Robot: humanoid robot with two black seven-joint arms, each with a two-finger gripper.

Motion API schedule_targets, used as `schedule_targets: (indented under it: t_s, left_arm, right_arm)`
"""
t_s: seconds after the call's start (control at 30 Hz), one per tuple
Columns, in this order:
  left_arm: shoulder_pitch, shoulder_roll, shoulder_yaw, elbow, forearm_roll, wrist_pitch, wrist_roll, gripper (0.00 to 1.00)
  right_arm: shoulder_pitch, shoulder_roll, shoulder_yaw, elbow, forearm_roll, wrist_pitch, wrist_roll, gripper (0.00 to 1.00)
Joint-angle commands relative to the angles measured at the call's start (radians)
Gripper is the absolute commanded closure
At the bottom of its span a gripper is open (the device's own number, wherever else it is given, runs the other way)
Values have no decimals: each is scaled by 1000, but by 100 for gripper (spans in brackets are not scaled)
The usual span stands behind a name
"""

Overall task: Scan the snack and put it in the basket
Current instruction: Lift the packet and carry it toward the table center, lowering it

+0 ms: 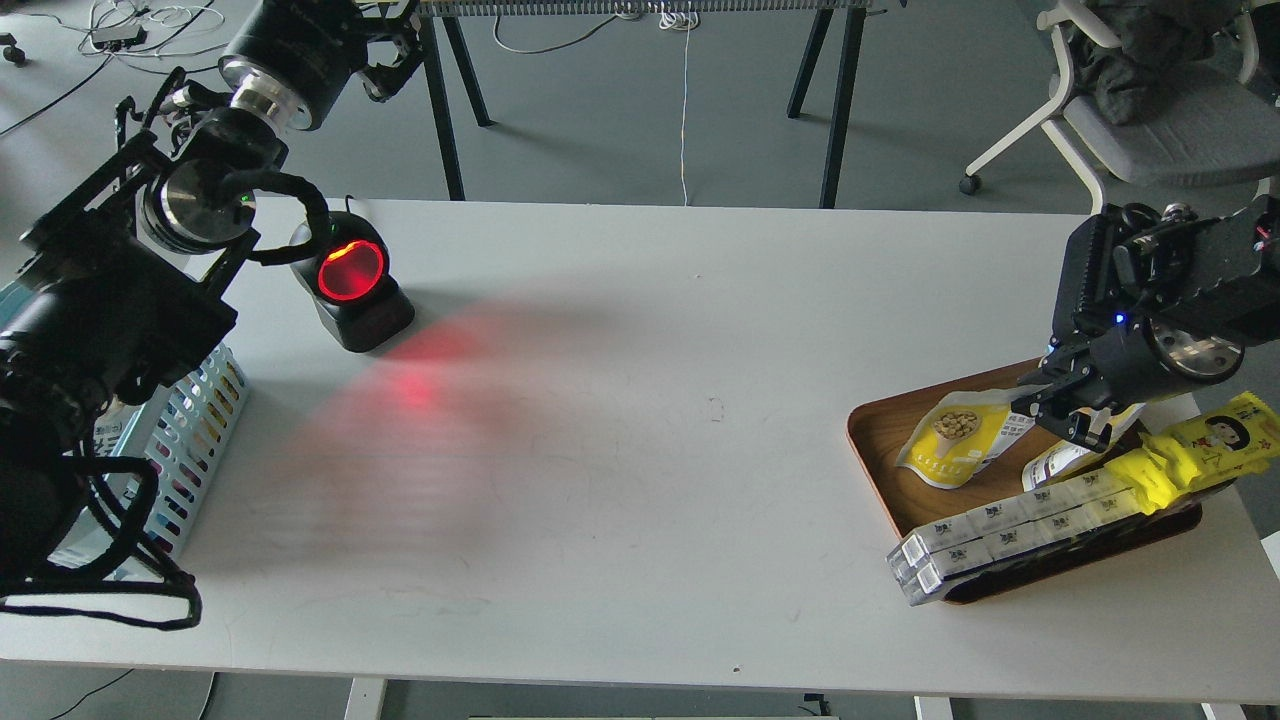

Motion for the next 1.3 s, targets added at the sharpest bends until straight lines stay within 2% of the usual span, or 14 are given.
schedule_targets:
  t_s: [0.0,0.17,0.53,0.7,1.0,1.27]
  left_arm:
    - [0,0,0,0,0,0,0,0]
    - [0,0,0,0,0,0,0,0]
    - [2,0,0,0,0,0,0,0]
    - [0,4,0,0,0,0,0,0]
    - [0,0,0,0,0,0,0,0]
    - [-9,12,0,2,0,0,0,0]
  right_arm:
    - [-1,9,0,0,13,0,0,87]
    - [1,6,8,2,19,-5,0,100]
    - [62,-10,26,21,112,-34,0,100]
    - [125,9,58,41,224,-34,0,100]
    - [192,271,95,38,425,-60,0,100]
    - [176,384,95,26,485,-81,0,100]
